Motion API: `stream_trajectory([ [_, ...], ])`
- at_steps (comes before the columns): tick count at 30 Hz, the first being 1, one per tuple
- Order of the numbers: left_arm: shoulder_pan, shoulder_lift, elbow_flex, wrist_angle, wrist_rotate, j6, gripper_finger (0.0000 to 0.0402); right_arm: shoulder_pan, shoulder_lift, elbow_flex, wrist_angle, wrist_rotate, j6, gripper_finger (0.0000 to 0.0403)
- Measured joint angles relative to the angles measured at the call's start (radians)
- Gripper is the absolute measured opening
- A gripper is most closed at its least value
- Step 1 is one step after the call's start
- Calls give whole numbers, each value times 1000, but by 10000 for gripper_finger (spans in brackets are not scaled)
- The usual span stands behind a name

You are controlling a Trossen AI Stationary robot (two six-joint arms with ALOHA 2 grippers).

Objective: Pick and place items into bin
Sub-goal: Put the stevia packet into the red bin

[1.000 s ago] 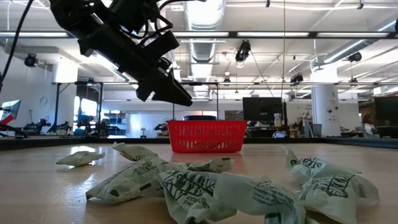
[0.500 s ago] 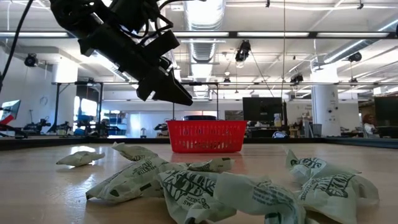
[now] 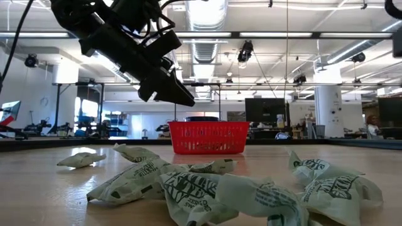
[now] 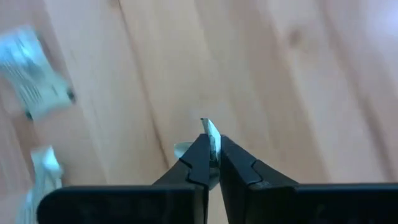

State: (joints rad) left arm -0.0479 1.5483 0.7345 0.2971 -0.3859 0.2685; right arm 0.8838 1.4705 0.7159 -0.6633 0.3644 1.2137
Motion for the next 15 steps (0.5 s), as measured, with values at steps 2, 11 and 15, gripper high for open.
stream_trajectory([
  [2, -1, -7, 0, 0, 0, 0, 139, -20, -6, 15, -3, 78, -65, 13],
  [11, -13, -67, 0, -29, -1, 0, 139, -146, -29, 106, -3, 563, -419, 13],
  [15, -28, -122, 0, -116, 0, 0, 139, -245, -29, 140, 3, 647, -534, 13],
])
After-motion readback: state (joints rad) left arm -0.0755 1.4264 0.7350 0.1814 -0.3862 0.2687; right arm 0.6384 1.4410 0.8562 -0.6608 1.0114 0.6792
